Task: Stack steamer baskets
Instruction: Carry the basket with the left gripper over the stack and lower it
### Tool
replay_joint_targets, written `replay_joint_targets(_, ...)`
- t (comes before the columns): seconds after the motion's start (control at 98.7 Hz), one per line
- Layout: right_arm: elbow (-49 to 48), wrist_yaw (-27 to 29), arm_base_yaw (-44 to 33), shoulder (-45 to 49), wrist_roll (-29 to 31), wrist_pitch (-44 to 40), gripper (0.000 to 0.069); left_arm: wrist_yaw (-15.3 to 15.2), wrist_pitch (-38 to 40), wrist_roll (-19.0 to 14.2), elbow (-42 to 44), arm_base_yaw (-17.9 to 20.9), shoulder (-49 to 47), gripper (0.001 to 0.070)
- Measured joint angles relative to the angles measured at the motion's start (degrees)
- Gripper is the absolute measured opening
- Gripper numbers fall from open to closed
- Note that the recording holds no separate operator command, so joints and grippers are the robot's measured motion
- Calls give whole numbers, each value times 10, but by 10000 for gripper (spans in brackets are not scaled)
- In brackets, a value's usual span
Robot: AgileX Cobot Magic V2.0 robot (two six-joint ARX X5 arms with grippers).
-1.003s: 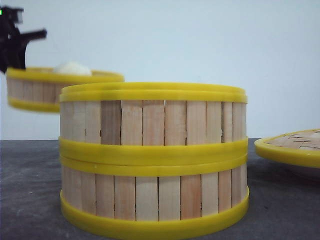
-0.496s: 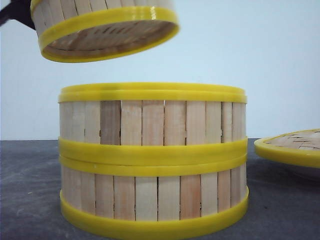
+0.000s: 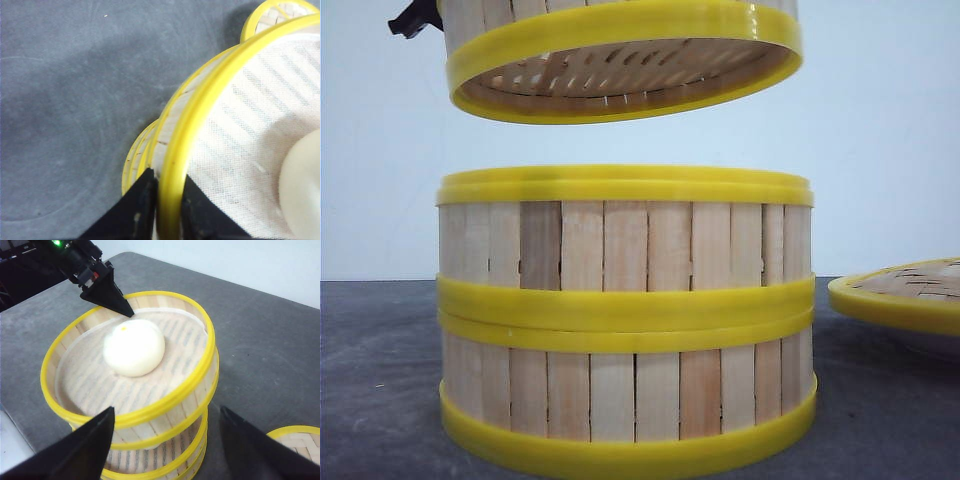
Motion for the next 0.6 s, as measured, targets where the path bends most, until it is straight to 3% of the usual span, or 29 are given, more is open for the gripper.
replay_joint_targets(0.122,0,0,0,-4,0,0,402,-26,-20,3,0,-10,0,35)
replay_joint_targets(0.496,0,0,0,-7,0,0,402,-26,-38,7,0,-12,0,35)
replay_joint_targets(0.598,0,0,0,-7,0,0,402,-14,-40,7,0,-12,2,35)
